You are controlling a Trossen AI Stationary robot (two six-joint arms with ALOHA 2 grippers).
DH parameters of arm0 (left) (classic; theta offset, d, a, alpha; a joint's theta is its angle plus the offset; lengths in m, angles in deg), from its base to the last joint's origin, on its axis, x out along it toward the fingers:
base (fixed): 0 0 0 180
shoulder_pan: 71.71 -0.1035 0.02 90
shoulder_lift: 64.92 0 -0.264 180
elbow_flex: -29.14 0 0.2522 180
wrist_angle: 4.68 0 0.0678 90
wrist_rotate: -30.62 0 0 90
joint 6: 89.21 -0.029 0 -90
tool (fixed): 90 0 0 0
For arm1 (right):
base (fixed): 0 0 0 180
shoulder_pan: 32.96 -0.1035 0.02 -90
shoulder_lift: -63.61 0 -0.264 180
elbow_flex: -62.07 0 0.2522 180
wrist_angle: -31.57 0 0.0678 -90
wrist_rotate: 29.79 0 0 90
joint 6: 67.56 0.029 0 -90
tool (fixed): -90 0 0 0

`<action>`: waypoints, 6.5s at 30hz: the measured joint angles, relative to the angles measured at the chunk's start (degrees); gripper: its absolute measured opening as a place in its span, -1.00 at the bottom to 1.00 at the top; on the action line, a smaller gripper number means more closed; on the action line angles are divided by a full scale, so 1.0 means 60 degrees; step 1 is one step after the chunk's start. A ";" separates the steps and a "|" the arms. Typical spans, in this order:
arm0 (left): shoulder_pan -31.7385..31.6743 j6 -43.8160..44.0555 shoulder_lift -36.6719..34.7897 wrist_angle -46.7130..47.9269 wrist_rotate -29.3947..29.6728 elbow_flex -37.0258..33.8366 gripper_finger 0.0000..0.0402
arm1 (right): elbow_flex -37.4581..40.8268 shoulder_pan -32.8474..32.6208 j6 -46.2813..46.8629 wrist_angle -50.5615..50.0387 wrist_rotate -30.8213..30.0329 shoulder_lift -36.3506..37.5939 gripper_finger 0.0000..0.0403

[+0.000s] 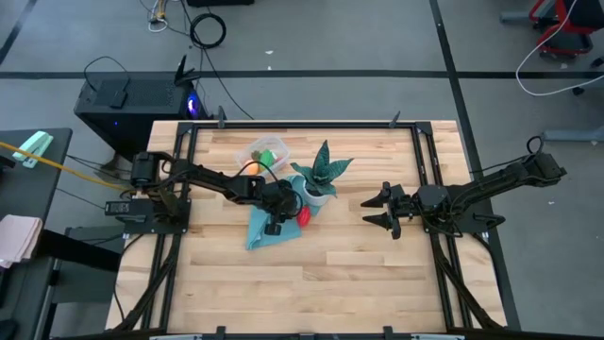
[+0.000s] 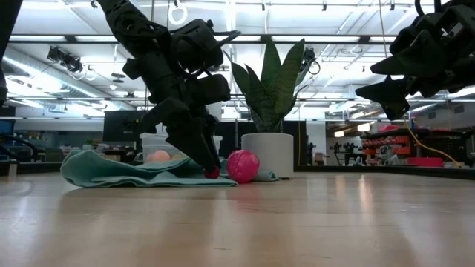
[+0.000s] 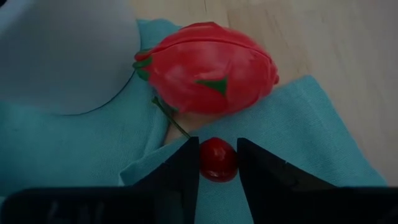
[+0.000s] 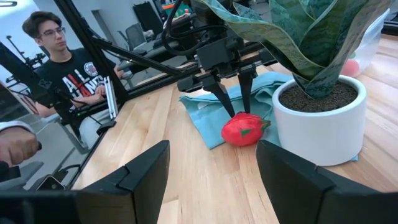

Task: Pick and placing Produce into tupperware
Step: Put the cherry into the transparent bin, then put the dragonfruit into the transparent bin

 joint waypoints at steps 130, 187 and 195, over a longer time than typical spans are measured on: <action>-0.5264 -0.0777 -0.2379 0.0445 -0.0213 0.0007 0.12 | 0.0000 0.0000 -0.0095 -0.0033 0.0000 -0.0003 0.22; 0.2886 0.1123 -0.1224 -0.0595 0.4969 0.0007 0.04 | 0.0000 0.0000 -0.0022 -0.0009 0.0040 -0.0002 0.22; 0.2970 0.2101 -0.1130 -0.0900 0.4623 0.0011 -0.06 | 0.0000 0.0003 -0.0026 -0.0025 0.0101 -0.0002 0.22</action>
